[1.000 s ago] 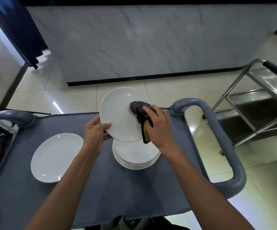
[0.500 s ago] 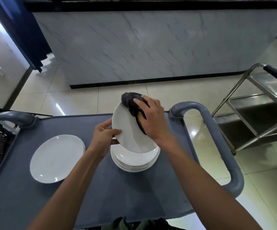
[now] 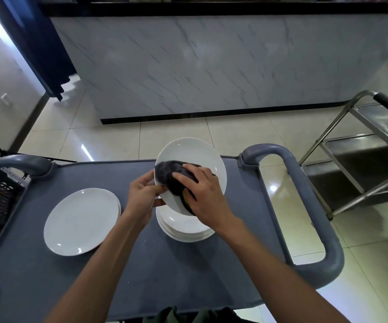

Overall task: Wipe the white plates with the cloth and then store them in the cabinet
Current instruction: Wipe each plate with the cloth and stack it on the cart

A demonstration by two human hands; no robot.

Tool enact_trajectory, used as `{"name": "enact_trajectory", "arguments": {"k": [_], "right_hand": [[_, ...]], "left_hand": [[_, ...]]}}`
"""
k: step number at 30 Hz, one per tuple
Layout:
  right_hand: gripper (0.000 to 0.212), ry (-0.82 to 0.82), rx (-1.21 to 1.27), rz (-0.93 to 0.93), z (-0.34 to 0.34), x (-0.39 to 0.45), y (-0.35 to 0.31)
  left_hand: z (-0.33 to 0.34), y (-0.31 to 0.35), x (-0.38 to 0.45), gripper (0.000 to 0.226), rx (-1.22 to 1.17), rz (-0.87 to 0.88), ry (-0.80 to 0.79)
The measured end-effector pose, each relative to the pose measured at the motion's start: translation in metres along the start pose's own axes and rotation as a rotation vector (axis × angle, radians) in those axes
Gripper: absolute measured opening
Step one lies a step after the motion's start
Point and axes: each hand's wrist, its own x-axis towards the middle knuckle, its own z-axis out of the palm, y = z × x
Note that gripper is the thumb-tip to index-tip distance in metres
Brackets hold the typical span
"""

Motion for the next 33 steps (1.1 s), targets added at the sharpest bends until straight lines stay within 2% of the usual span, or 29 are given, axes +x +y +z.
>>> {"name": "enact_trajectory", "arguments": {"k": [11, 18, 22, 33], "right_hand": [[0.045, 0.158, -0.047, -0.011, -0.009, 0.037, -0.001], [0.046, 0.203, -0.122, 0.149, -0.027, 0.057, 0.025], [0.047, 0.175, -0.146, 0.247, -0.031, 0.05, 0.037], [0.046, 0.159, -0.046, 0.283, -0.019, 0.008, 0.036]], "left_hand": [[0.003, 0.0, -0.003, 0.049, 0.061, -0.029, -0.097], [-0.002, -0.002, -0.007, 0.052, 0.019, -0.002, -0.019], [-0.006, -0.001, -0.009, 0.049, 0.0, -0.005, 0.032], [0.002, 0.013, -0.006, 0.045, -0.116, 0.056, 0.206]]}}
